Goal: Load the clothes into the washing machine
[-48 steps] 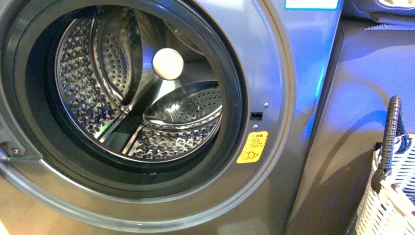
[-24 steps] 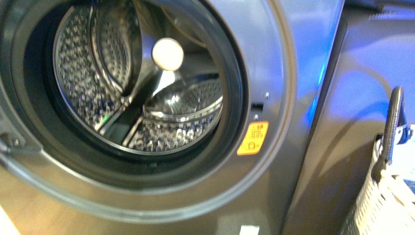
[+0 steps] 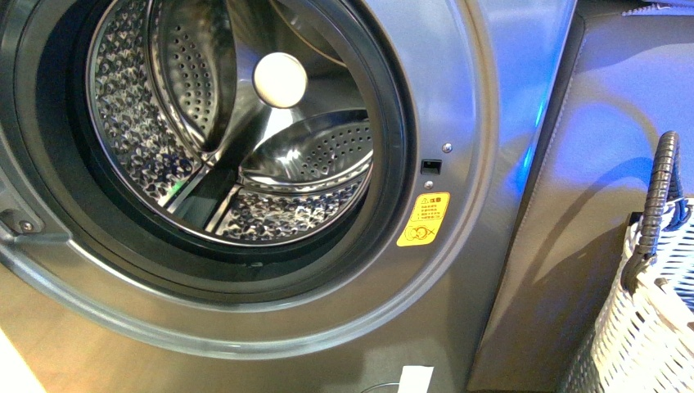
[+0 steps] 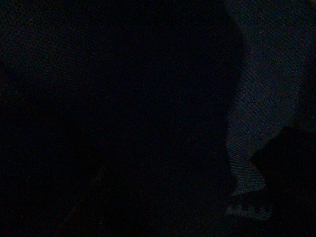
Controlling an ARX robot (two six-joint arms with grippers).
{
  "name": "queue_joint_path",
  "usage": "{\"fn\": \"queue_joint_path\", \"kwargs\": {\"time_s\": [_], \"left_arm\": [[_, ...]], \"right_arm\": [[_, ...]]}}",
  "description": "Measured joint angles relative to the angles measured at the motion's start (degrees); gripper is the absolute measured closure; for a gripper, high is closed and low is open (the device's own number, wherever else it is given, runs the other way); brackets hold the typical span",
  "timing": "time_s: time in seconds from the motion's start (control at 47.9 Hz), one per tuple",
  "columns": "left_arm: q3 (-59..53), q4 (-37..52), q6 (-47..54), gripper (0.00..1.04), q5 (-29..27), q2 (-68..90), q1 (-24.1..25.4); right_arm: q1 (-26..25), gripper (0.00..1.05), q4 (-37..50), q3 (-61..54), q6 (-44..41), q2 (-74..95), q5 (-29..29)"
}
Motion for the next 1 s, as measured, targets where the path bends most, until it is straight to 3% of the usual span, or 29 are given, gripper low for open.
{"fn": "queue_joint_path", "kwargs": {"time_s": [0.23, 0.376, 0.459, 1.002], "left_arm": [[0.00, 0.00, 0.02, 0.06, 0.00, 0.00, 0.00], [0.00, 0.00, 0.00, 0.06, 0.00, 0.00, 0.00], [0.00, 0.00, 0.02, 0.06, 0.00, 0.00, 0.00], [0.00, 0.00, 0.02, 0.06, 0.00, 0.00, 0.00]], "right_arm": [[-0.44, 0.55, 0.22, -0.35, 0.74, 0.00, -0.76], [-0.92, 0.85, 0.50, -2.12, 2.67, -1.36, -2.05], [-1.14, 0.97, 0.96, -4.15, 4.48, -4.04, -2.93], [0.07, 0.98, 6.69, -22.34, 11.02, -29.81, -10.62]]}}
